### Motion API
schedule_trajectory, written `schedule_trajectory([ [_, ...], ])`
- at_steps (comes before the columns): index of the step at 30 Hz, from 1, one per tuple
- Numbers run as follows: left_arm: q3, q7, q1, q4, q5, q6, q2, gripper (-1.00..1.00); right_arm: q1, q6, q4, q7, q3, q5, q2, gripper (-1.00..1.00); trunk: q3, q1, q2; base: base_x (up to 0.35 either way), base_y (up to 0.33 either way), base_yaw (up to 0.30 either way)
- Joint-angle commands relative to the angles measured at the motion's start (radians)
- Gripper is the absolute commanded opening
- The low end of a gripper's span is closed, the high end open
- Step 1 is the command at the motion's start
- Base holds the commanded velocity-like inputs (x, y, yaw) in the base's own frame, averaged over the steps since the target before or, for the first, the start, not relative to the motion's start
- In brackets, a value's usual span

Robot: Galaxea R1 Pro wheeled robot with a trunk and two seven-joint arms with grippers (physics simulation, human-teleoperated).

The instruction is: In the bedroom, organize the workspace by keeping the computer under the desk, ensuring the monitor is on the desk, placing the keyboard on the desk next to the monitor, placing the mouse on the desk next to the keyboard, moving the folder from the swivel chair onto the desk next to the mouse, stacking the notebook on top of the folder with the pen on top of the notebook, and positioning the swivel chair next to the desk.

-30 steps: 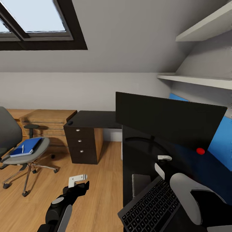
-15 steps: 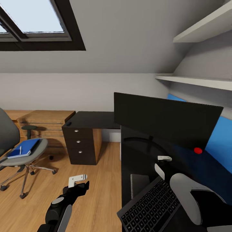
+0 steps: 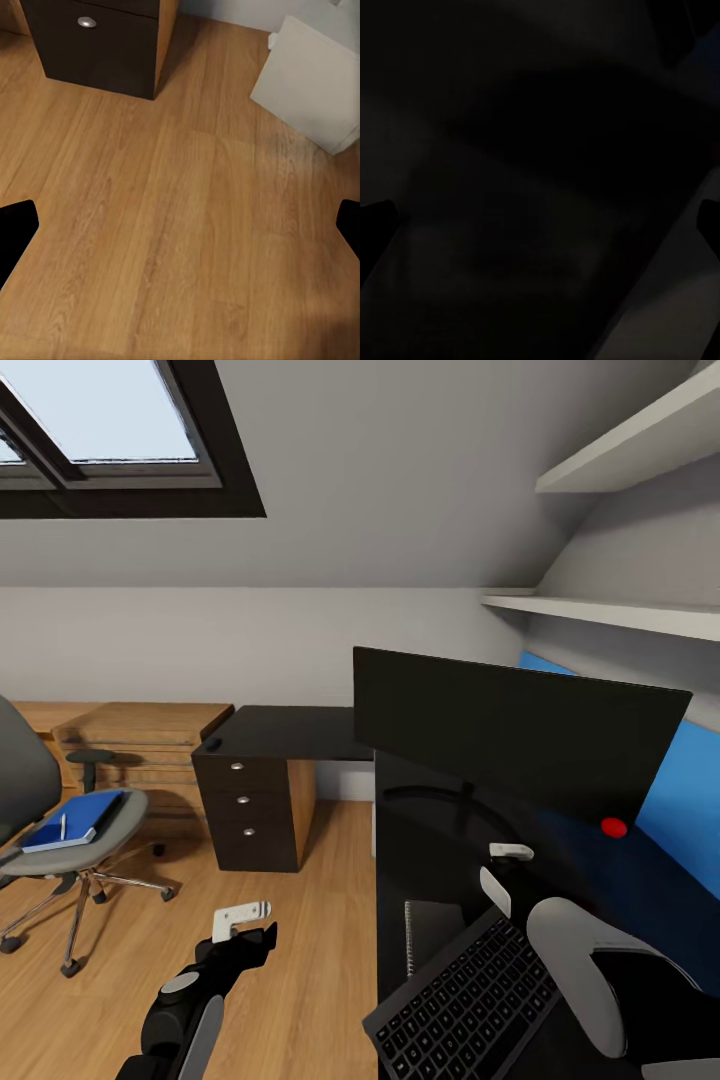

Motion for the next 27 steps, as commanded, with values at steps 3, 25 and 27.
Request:
schedule_trajectory([
  [3,-0.001,0.009,-0.001,0.001,0.011,0.003,0.000,1.00,0.000,0.002,-0.003,-0.004,-0.002,-0.005,0.000,1.00,-0.001,0.000,-0.001,0.000,0.000,0.000],
  [25,-0.002,0.009,-0.001,0.019,0.011,0.002,0.000,1.00,0.000,0.001,-0.005,-0.043,-0.002,-0.004,0.000,1.00,0.002,0.000,-0.001,0.000,0.000,0.000],
  [27,-0.002,0.009,-0.001,0.020,0.011,0.002,0.000,1.00,0.000,0.001,-0.005,-0.054,-0.002,-0.004,0.000,1.00,0.003,0.000,-0.001,0.000,0.000,0.000],
])
